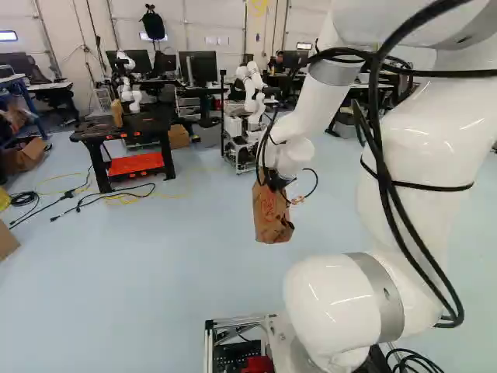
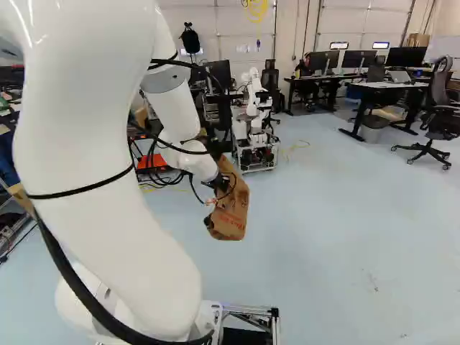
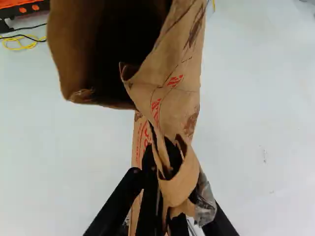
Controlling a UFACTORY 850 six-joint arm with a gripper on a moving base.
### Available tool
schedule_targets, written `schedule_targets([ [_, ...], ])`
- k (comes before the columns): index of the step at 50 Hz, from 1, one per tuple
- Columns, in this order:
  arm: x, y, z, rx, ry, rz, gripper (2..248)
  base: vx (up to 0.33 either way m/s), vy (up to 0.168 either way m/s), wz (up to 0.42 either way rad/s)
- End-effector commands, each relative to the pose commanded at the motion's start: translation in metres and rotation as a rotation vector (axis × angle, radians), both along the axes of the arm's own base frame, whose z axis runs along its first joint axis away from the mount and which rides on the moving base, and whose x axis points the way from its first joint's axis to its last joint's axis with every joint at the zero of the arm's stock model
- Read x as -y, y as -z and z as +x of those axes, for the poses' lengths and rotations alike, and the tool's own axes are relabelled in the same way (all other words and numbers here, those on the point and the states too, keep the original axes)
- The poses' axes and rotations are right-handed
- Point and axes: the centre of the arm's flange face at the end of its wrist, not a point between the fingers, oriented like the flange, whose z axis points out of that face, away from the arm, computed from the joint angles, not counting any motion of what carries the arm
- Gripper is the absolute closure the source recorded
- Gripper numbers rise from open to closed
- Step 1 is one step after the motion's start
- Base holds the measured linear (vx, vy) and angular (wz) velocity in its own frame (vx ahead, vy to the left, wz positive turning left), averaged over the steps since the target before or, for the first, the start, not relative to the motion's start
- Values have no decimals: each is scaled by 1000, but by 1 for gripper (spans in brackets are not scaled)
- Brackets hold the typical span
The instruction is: Pick up the grocery bag from the ground
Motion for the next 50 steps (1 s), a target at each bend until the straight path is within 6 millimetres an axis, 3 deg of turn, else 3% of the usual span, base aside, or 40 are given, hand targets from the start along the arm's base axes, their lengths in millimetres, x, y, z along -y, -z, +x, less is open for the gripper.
schedule_targets([
  [50,-7,-22,-79,380,6,28,229,0,0,0],
])
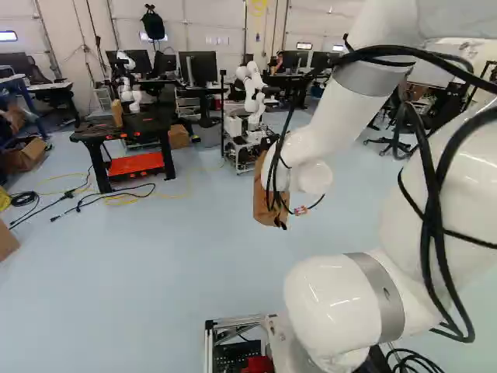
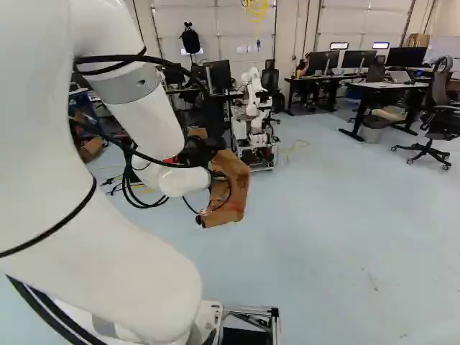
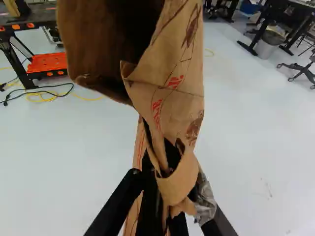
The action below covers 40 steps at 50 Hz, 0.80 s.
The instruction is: Pick up the grocery bag from the ground
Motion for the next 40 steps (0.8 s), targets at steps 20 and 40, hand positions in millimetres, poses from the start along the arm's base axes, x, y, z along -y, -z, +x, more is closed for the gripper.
schedule_targets([
  [20,-3,-3,-27,119,-13,27,229,0,0,0],
  [40,-6,-4,-43,192,-25,47,229,0,0,0],
])
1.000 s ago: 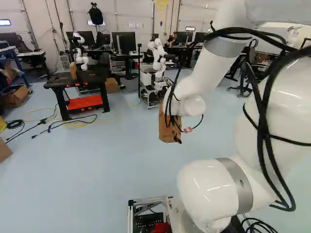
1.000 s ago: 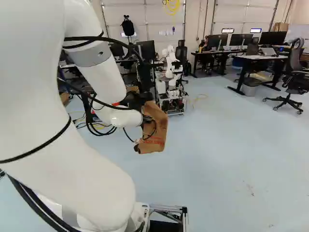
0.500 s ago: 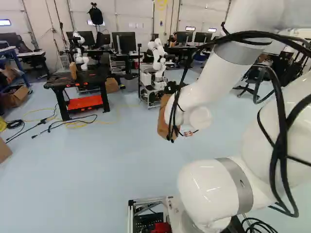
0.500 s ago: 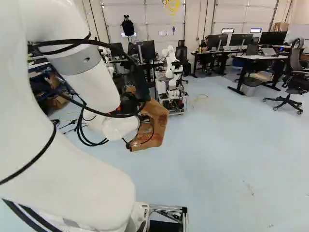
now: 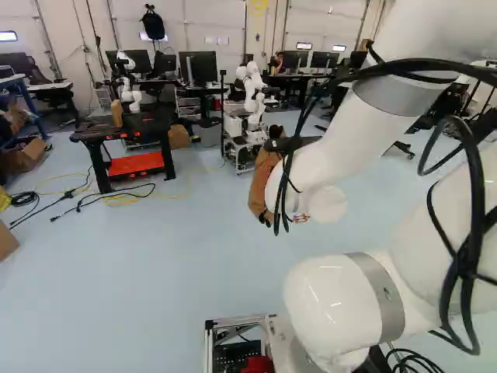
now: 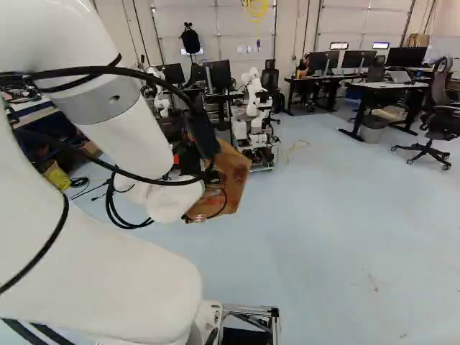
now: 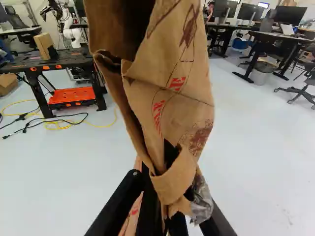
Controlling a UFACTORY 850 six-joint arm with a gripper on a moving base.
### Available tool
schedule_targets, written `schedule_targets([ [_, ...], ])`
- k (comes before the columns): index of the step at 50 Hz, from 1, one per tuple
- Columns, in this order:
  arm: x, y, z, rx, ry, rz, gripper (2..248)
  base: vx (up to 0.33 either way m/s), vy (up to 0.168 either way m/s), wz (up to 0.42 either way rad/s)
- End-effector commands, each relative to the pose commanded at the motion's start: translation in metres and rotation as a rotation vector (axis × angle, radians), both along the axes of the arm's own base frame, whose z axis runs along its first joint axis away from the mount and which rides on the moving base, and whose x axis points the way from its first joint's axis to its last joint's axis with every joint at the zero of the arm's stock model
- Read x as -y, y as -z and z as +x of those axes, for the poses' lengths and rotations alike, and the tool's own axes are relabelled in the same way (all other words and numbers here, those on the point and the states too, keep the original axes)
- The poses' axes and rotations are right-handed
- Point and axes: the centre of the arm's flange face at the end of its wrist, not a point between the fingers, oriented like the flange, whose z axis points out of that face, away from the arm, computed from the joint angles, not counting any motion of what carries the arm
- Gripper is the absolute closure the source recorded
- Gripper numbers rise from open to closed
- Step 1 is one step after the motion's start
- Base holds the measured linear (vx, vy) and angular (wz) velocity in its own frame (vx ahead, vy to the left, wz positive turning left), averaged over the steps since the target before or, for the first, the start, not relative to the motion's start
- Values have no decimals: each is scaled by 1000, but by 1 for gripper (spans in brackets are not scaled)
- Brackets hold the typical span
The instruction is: Pick up the grocery bag from the ground
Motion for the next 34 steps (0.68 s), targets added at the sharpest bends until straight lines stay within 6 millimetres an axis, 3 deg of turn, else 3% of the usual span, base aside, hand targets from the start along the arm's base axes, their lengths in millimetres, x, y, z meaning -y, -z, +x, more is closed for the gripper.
schedule_targets([
  [34,-1,0,-7,29,-6,9,229,0,0,0],
])
